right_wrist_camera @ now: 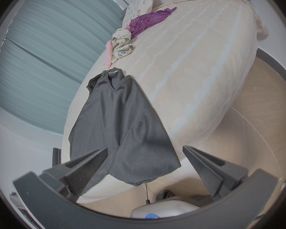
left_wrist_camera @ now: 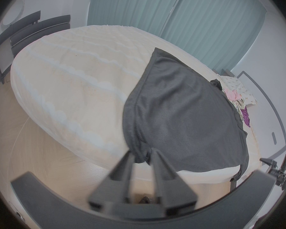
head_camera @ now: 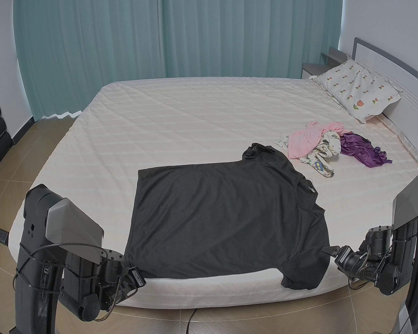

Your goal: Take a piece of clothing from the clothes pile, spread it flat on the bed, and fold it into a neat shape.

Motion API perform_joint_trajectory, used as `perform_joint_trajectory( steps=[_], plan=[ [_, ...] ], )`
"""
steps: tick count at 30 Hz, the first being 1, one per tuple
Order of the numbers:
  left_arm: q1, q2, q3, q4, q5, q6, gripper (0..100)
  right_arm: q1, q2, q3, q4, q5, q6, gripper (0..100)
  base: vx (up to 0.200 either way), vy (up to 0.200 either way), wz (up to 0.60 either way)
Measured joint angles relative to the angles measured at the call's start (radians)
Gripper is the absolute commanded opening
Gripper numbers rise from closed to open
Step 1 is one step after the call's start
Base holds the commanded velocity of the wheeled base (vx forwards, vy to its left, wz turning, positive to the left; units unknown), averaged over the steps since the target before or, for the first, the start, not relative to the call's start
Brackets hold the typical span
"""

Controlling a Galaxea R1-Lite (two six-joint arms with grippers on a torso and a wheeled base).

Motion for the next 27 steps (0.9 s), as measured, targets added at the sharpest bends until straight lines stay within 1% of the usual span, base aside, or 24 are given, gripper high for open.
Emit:
perform_joint_trajectory(
  steps=[5, 8, 11, 15, 19, 27],
  plan=[
    [0.048, -0.034, 0.011, -0.003, -0.017, -0.058, 0, -0.008, 0.01, -0.006, 0.0, 0.008, -0.076, 100, 0.0, 0.0, 0.0],
    [0.061, -0.049, 0.014, -0.003, -0.063, -0.1, 0, -0.018, 0.034, -0.033, 0.0, 0.012, -0.139, 100, 0.0, 0.0, 0.0],
    [0.07, -0.057, 0.014, -0.003, -0.09, -0.117, 0, -0.025, 0.064, -0.073, 0.003, 0.018, -0.175, 100, 0.0, 0.0, 0.0],
    [0.082, -0.063, 0.009, -0.011, -0.098, -0.122, 0, -0.029, 0.098, -0.148, 0.035, 0.021, -0.194, 100, 0.0, 0.0, 0.0],
    [0.099, -0.065, -0.005, -0.014, -0.1, -0.123, 0, -0.031, 0.118, -0.233, 0.129, 0.022, -0.21, 100, 0.0, 0.0, 0.0],
    [0.128, -0.065, -0.029, -0.015, -0.103, -0.125, 0, -0.04, 0.133, -0.412, 0.259, 0.023, -0.223, 100, 0.0, 0.0, 0.0]
  ],
)
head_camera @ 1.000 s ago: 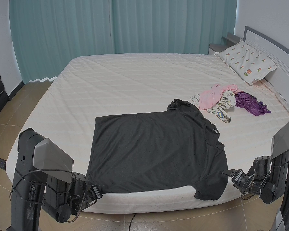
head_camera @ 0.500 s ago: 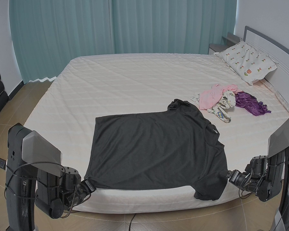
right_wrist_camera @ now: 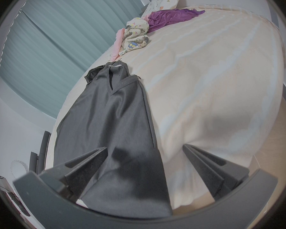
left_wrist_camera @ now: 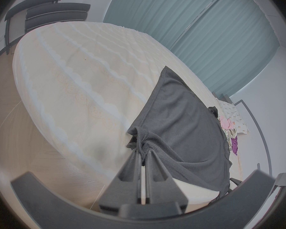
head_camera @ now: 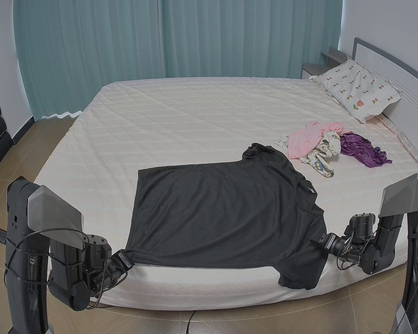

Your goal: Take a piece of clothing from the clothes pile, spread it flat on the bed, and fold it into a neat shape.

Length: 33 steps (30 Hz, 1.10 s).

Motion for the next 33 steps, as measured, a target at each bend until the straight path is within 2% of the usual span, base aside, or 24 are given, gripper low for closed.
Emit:
perform_joint_trajectory(
  steps=[8, 14, 28, 29, 33],
  plan=[
    [0.004, 0.0, -0.003, 0.0, 0.0, 0.0, 0, -0.004, -0.044, -0.009, 0.015, 0.004, -0.002, 100, 0.0, 0.0, 0.0],
    [0.004, 0.0, -0.003, 0.0, 0.0, 0.0, 0, -0.005, -0.097, 0.039, 0.041, 0.045, -0.007, 100, 0.0, 0.0, 0.0],
    [0.003, 0.0, -0.003, 0.0, -0.001, 0.0, 0, 0.017, -0.087, -0.019, 0.078, 0.045, -0.037, 100, 0.0, 0.0, 0.0],
    [0.004, 0.0, -0.003, 0.0, 0.0, 0.0, 0, 0.02, -0.081, -0.027, 0.082, 0.046, -0.044, 0, 0.0, 0.0, 0.0],
    [0.004, 0.0, -0.003, 0.0, 0.0, 0.0, 0, 0.031, -0.051, -0.069, 0.122, 0.043, -0.067, 0, 0.0, 0.0, 0.0]
  ],
)
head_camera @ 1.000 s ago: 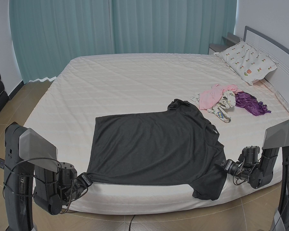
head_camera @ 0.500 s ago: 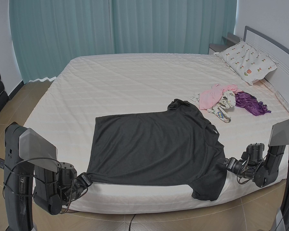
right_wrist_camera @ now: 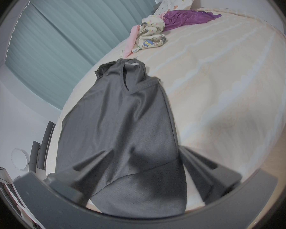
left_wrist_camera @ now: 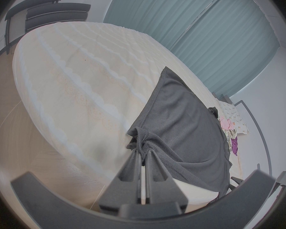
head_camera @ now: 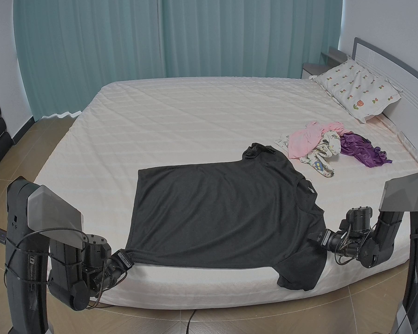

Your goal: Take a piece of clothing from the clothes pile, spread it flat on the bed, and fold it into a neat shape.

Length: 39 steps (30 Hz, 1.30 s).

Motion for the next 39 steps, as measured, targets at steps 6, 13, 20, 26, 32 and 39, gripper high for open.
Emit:
perform_joint_trajectory(
  steps=[6, 13, 20, 26, 32, 39],
  plan=[
    [0.0, 0.0, -0.001, 0.0, 0.0, 0.0, 0, -0.007, 0.014, -0.087, 0.037, -0.003, -0.008, 0, 0.0, 0.0, 0.0],
    [0.0, 0.0, 0.0, 0.0, 0.0, 0.0, 0, -0.013, -0.01, -0.216, 0.162, -0.003, -0.014, 0, 0.0, 0.0, 0.0],
    [0.0, 0.0, 0.0, 0.0, 0.0, 0.0, 0, 0.016, 0.01, -0.306, 0.187, -0.01, -0.044, 100, 0.0, 0.0, 0.0],
    [0.0, 0.0, 0.0, 0.0, 0.0, 0.0, 0, 0.002, 0.018, -0.304, 0.176, -0.028, -0.037, 100, 0.0, 0.0, 0.0],
    [0.0, 0.0, -0.001, 0.0, 0.0, 0.0, 0, -0.033, -0.043, -0.202, 0.173, -0.013, -0.018, 100, 0.0, 0.0, 0.0],
    [-0.001, 0.0, -0.001, 0.0, 0.0, 0.0, 0, -0.029, -0.121, 0.005, 0.172, 0.047, -0.01, 100, 0.0, 0.0, 0.0]
  ],
)
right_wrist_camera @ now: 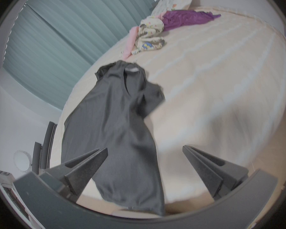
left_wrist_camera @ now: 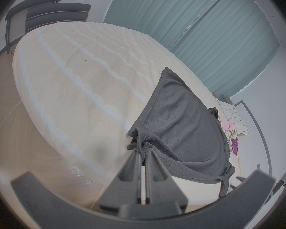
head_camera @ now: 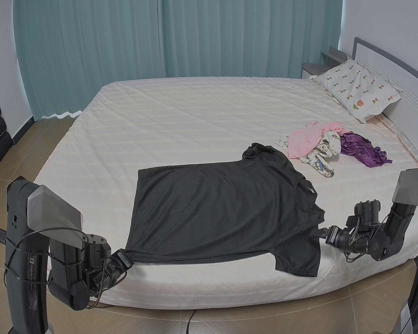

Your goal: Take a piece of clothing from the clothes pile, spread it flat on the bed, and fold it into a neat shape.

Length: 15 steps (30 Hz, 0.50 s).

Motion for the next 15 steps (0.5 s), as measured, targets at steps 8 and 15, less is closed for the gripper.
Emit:
perform_joint_trajectory(
  steps=[8, 15],
  plan=[
    [-0.001, 0.0, 0.0, 0.0, 0.0, 0.001, 0, 0.07, -0.048, 0.211, -0.034, 0.054, -0.028, 100, 0.0, 0.0, 0.0],
    [0.0, 0.0, -0.001, 0.0, 0.0, 0.001, 0, 0.109, -0.026, 0.26, -0.044, 0.051, -0.124, 100, 0.0, 0.0, 0.0]
  ],
)
